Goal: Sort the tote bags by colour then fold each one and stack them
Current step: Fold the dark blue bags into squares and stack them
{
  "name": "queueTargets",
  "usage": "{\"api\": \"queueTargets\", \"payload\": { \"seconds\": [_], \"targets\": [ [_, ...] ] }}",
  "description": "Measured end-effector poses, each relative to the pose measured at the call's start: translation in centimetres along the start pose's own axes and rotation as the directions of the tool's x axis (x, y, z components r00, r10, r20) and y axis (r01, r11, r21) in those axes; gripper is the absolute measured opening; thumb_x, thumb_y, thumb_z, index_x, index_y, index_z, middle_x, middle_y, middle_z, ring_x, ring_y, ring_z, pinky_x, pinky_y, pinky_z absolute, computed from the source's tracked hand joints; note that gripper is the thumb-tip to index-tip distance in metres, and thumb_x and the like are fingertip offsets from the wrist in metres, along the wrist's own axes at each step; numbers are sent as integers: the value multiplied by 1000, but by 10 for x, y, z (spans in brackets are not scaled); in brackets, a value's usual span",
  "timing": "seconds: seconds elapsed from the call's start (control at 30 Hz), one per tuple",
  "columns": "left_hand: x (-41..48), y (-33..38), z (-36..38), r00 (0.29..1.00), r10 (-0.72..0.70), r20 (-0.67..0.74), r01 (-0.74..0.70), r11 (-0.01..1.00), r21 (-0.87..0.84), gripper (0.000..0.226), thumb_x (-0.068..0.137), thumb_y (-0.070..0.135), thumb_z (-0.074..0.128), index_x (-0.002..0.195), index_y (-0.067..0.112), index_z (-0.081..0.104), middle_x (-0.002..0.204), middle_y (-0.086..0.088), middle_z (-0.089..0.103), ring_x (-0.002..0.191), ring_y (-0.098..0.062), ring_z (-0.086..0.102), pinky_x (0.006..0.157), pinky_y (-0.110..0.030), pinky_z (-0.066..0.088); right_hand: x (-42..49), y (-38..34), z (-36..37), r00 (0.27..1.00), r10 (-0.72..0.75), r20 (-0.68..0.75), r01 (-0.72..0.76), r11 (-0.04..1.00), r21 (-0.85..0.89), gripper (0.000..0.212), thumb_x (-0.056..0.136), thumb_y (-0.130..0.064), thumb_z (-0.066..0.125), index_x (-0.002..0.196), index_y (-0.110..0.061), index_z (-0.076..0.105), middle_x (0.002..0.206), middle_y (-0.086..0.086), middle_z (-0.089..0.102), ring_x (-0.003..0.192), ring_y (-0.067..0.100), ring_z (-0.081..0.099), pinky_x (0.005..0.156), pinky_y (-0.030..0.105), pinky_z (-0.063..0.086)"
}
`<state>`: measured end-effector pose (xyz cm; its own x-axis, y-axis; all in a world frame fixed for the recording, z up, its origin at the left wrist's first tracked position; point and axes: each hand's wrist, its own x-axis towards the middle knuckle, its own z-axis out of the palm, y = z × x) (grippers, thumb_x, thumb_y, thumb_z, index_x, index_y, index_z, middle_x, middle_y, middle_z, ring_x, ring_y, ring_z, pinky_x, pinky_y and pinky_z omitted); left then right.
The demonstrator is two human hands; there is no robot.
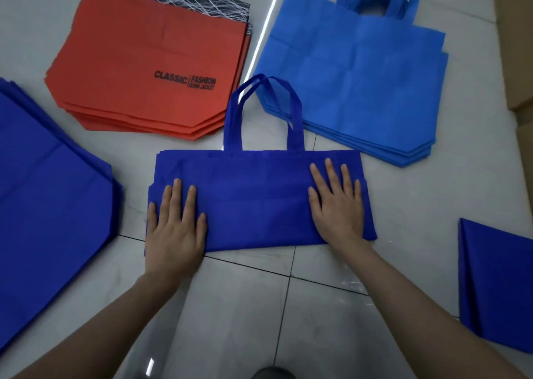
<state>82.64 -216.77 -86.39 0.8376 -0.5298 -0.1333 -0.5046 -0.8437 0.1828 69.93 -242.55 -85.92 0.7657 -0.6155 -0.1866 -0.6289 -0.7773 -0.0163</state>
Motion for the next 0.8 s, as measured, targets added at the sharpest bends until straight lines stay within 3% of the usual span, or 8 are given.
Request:
{"api": "queueTargets", "payload": {
  "seconds": [0.07,0.17,0.23,0.33,0.4,0.47,0.6,0.8],
  "targets": [
    [1,25,-7,998,-43,-38,42,999,-27,60,92,36,23,146,10,29,155,-13,17,144,-30,13,114,-48,7,0,-2,1,1000,-4,-7,4,1000,8,63,87,-54,-10,147,-36,-4,159,-7,-3,146,20,-7,117,41,-3],
    [0,96,-6,941,330,-68,-336,936,-100,50,91,27,35,137,12,44,149,-9,35,138,-26,32,108,-49,23,1,1,3,1000,-3,-16,3,1000,16,60,87,-54,-8,145,-36,-8,159,-7,-3,146,19,-7,116,41,-4],
    [3,133,6,881,472,-3,-467,872,-148,50,92,30,32,138,17,44,147,-2,40,136,-22,36,107,-49,32,1,3,5,1000,-17,-24,17,1000,2,59,87,-53,-7,144,-36,-8,159,-6,-3,146,20,-6,116,42,-3],
    [11,140,22,888,438,137,-419,896,-147,53,96,41,22,147,27,26,154,7,25,143,-16,15,113,-52,22,1,4,7,999,-6,-42,6,1000,5,58,90,-53,-4,145,-35,-4,159,-6,1,146,20,-3,116,43,0],
    [17,120,25,903,408,136,-398,913,-94,56,94,50,15,148,35,12,156,12,8,143,-13,-3,116,-53,1,1,3,6,999,5,-53,-4,1000,20,59,91,-53,-1,147,-35,0,159,-6,3,147,20,-2,116,42,0],
    [27,83,19,939,330,92,-328,944,-42,59,92,58,13,147,40,6,157,13,3,144,-16,-5,112,-50,-10,1,1,7,999,7,-47,-6,1000,27,61,91,-53,-1,149,-35,3,159,-7,3,147,20,-2,116,41,-1],
    [42,11,2,989,142,43,-143,989,23,64,89,64,12,148,41,9,158,9,6,145,-21,1,113,-50,-7,0,2,6,998,16,-57,-15,1000,20,62,91,-54,-1,149,-35,8,159,-6,6,147,20,0,117,41,0],
    [41,4,2,994,108,8,-108,994,-5,66,87,67,12,148,39,10,158,0,5,145,-24,1,113,-50,-4,0,-2,1,997,7,-75,-5,999,36,65,90,-54,5,149,-32,22,158,-3,17,146,23,10,116,44,6]
  ]
}}
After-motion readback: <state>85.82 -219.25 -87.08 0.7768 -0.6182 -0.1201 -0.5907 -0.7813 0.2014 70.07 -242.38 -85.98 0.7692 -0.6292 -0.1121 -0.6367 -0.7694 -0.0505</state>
